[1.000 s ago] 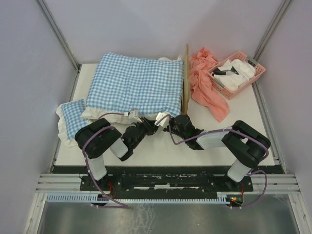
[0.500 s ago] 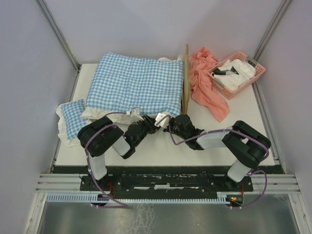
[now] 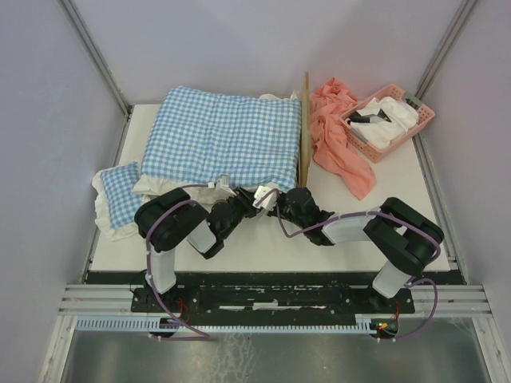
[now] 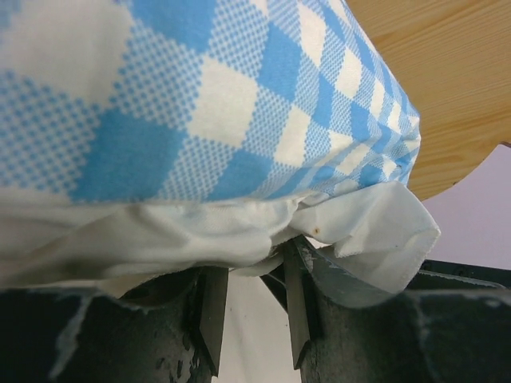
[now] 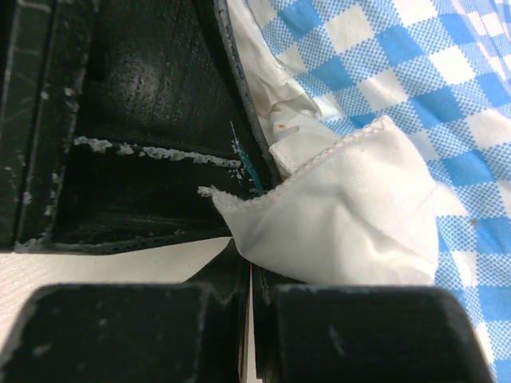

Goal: Set up the pet bed
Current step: Tie the ropes to the bed frame.

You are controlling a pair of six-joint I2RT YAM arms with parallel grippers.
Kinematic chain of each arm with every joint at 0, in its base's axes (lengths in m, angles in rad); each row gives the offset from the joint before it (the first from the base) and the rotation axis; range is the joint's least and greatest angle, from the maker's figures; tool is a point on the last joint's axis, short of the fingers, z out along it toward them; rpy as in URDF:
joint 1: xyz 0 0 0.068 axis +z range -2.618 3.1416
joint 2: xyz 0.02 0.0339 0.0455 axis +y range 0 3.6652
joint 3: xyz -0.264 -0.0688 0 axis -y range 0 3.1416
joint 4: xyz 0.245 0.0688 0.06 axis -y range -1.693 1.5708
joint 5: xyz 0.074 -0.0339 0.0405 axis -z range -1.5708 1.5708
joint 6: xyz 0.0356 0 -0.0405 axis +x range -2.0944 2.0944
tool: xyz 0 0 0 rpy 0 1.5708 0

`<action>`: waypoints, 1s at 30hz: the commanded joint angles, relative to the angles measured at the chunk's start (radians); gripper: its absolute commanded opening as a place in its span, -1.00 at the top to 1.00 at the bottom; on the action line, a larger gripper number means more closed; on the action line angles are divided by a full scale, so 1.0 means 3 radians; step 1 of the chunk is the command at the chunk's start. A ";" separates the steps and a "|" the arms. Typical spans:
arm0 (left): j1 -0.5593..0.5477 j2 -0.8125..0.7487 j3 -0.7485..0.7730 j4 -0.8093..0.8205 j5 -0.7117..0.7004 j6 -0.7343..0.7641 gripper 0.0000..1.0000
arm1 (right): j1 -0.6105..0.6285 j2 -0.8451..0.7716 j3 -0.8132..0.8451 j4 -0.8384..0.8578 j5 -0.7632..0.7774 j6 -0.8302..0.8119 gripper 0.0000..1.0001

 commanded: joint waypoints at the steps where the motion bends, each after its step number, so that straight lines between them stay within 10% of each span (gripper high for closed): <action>1: 0.0013 0.0066 0.0105 0.0244 -0.0026 -0.0221 0.21 | -0.0008 -0.0108 -0.0019 0.0204 -0.0064 -0.0045 0.96; 21: 0.0017 0.0060 0.0069 0.0239 -0.0119 -0.0246 0.95 | -0.0002 -0.0159 0.0017 0.0127 0.0152 0.0428 0.95; 30: 0.0018 0.0045 0.0022 0.0253 -0.0158 -0.0282 0.95 | -0.0003 -0.0351 -0.0251 0.0049 0.0688 0.1842 0.34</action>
